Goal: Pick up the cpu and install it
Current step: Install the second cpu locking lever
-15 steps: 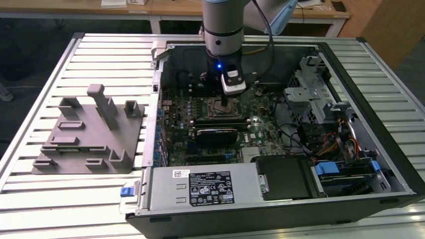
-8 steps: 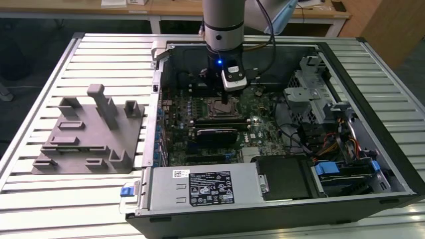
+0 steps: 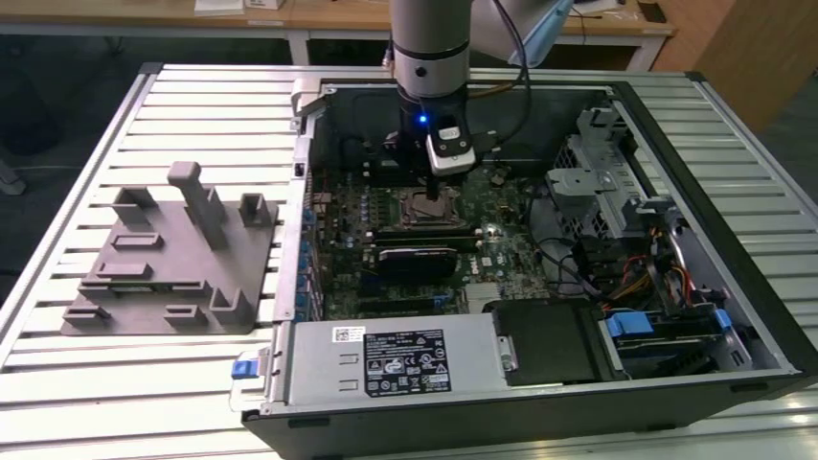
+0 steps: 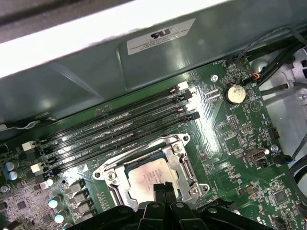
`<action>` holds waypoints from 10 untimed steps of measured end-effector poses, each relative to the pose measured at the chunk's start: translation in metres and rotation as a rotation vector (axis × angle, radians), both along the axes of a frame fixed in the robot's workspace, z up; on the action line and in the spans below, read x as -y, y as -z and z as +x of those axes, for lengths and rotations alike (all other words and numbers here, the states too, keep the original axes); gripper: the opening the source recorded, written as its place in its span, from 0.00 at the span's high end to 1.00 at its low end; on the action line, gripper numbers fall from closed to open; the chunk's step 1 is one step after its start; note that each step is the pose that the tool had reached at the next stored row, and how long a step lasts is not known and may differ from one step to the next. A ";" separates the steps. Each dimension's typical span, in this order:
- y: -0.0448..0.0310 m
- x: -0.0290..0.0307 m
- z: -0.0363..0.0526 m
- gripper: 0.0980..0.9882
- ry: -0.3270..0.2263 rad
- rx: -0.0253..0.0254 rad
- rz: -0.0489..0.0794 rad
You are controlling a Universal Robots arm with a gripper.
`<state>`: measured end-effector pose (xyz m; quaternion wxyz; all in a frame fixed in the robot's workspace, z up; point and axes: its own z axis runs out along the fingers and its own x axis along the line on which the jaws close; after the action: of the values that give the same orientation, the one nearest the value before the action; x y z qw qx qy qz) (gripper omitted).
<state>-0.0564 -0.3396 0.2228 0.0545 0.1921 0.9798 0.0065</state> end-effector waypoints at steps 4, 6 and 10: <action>-0.0017 0.0000 -0.0003 0.99 0.000 -0.0001 0.000; -0.0043 0.0000 -0.0003 0.99 0.000 -0.0001 0.000; -0.0043 0.0000 -0.0002 0.99 0.000 0.0002 0.000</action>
<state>-0.0566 -0.3396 0.2272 0.0546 0.1922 0.9798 0.0067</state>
